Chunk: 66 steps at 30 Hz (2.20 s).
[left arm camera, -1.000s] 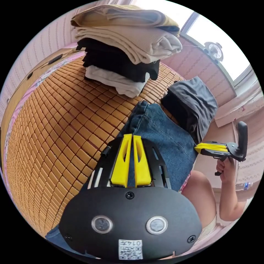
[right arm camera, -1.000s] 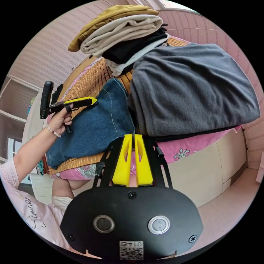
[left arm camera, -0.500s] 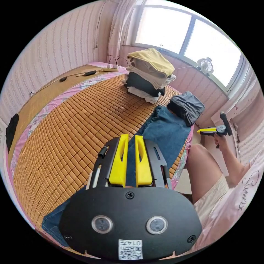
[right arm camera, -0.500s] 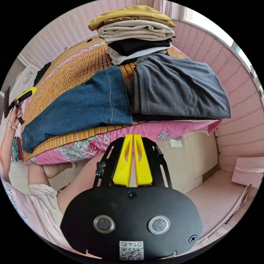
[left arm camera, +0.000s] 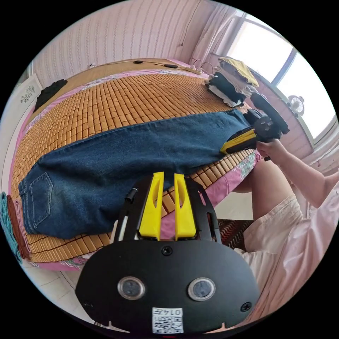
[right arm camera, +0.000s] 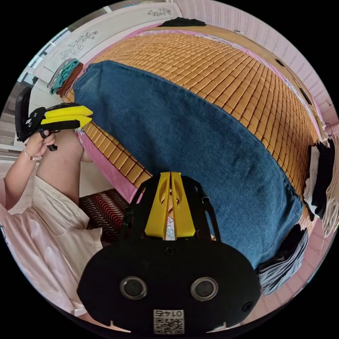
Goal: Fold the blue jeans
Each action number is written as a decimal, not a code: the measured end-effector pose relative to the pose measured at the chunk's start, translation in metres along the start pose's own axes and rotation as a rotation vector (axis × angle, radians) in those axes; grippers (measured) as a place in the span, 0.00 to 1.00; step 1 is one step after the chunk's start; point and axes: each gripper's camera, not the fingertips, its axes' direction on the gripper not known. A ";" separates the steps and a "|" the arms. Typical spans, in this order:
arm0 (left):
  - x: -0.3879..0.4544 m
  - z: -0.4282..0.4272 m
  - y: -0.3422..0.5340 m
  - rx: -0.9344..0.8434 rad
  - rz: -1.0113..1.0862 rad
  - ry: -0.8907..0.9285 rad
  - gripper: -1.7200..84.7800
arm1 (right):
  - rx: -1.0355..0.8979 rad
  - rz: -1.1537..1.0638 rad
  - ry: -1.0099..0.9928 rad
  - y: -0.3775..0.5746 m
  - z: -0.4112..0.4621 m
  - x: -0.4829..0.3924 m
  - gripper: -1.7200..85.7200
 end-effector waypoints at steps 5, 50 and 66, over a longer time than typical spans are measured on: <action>-0.018 0.019 0.020 -0.127 0.088 -0.041 0.02 | -0.042 -0.025 0.001 -0.031 -0.020 -0.012 0.01; -0.399 -0.179 0.380 0.530 -1.078 -0.221 0.14 | -0.019 -0.233 -0.014 -0.263 -0.036 -0.222 0.01; -0.453 -0.168 0.386 0.277 -1.093 -0.178 0.10 | 0.026 0.084 0.195 -0.208 -0.044 -0.196 0.02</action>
